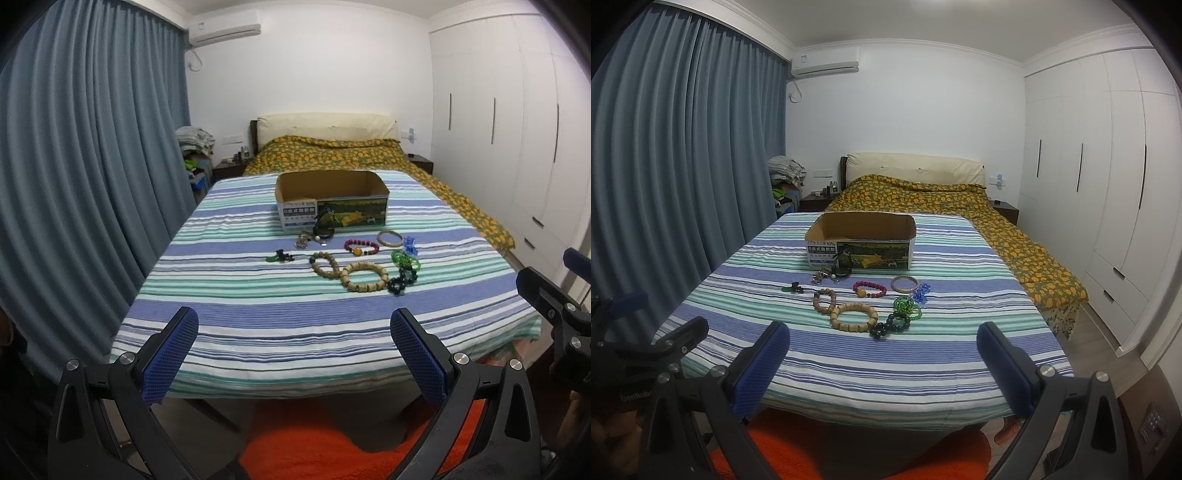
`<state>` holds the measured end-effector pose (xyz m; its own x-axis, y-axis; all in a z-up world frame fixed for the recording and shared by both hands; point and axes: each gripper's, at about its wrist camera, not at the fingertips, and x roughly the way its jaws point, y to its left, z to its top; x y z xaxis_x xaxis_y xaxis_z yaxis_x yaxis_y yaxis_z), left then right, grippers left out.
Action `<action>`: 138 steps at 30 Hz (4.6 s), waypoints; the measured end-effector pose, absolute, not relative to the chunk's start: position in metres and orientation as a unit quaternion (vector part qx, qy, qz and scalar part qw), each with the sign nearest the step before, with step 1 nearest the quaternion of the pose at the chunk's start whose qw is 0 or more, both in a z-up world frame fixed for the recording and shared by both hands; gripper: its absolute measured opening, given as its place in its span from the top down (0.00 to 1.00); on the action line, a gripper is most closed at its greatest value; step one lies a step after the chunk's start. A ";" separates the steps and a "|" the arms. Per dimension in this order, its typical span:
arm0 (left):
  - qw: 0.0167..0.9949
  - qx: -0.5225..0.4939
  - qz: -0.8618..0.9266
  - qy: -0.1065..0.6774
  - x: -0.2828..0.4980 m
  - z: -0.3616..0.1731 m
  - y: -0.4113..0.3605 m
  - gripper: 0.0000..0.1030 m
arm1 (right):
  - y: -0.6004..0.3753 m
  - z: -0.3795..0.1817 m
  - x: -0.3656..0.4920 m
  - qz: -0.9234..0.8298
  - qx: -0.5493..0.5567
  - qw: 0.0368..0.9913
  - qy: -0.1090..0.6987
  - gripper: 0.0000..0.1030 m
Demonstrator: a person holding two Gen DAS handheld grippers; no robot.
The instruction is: Organize jewelry
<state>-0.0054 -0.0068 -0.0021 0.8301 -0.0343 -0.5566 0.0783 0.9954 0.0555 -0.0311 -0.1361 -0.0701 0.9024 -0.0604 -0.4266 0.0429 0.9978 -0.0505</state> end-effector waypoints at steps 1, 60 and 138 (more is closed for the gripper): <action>0.956 0.037 -0.031 0.291 -0.005 -0.002 -0.006 0.00 | -0.136 -0.070 -0.031 -0.026 -0.020 0.975 0.220 0.00; 0.939 0.016 -0.034 0.341 0.045 -0.017 0.003 0.00 | -0.155 -0.080 0.010 -0.043 -0.025 0.972 0.229 0.00; 0.879 0.010 -0.148 0.454 0.342 -0.173 0.035 0.89 | -0.247 -0.237 0.340 0.004 -0.029 0.889 0.458 0.87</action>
